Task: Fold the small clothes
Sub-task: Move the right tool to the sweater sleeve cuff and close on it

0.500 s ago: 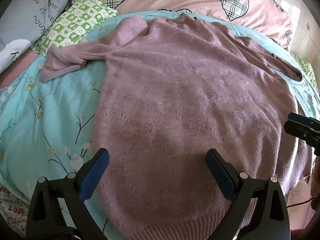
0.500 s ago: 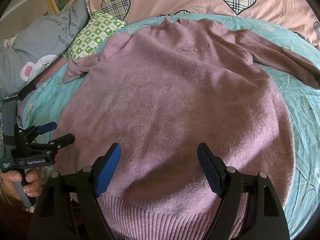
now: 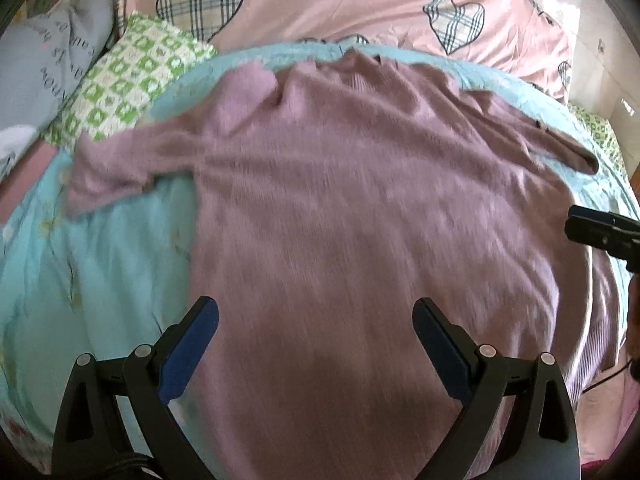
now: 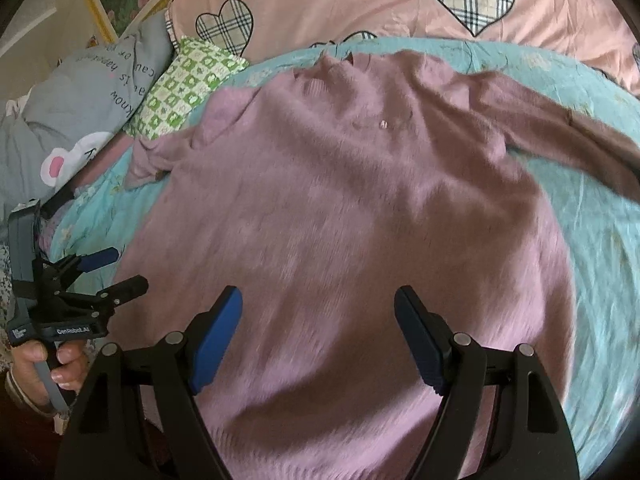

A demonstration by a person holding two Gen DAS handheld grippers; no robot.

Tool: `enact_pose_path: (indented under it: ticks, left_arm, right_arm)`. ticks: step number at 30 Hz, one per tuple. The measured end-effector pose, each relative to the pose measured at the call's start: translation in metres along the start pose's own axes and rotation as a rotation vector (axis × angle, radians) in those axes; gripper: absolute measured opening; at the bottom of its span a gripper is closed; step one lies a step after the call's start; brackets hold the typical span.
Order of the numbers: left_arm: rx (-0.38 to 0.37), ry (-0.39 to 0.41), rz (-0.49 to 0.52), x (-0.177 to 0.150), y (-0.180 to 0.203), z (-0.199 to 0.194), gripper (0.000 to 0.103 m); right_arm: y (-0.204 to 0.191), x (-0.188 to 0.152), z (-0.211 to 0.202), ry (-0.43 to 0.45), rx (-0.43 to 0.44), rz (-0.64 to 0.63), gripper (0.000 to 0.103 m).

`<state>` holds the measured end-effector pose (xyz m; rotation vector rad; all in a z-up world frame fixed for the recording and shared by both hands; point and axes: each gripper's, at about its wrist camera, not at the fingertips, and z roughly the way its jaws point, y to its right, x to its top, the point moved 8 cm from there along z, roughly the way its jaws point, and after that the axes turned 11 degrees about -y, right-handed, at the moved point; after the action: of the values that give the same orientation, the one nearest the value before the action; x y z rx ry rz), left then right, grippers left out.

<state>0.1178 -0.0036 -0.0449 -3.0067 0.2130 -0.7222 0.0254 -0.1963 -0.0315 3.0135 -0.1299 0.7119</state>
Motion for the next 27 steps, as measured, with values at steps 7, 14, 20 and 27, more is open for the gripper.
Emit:
enact_pose_path:
  ticks: [7,14,20,27]
  left_arm:
    - [-0.007,0.022,-0.031,0.065,-0.032,0.0,0.098]
    - [-0.036,0.059,-0.059,0.096,-0.037,0.002,0.098]
    - [-0.05,0.05,-0.055,0.107,-0.031,0.019,0.098]
    - [-0.066,0.01,-0.067,0.121,-0.024,0.049,0.099]
  right_arm:
    - [0.025,0.059,-0.011,0.048,-0.01,0.006,0.079]
    - [0.08,0.091,-0.028,0.095,-0.107,0.066,0.079]
    - [0.167,0.102,-0.054,0.165,-0.277,0.129,0.079]
    - [0.253,0.107,-0.057,0.096,-0.422,0.185,0.074]
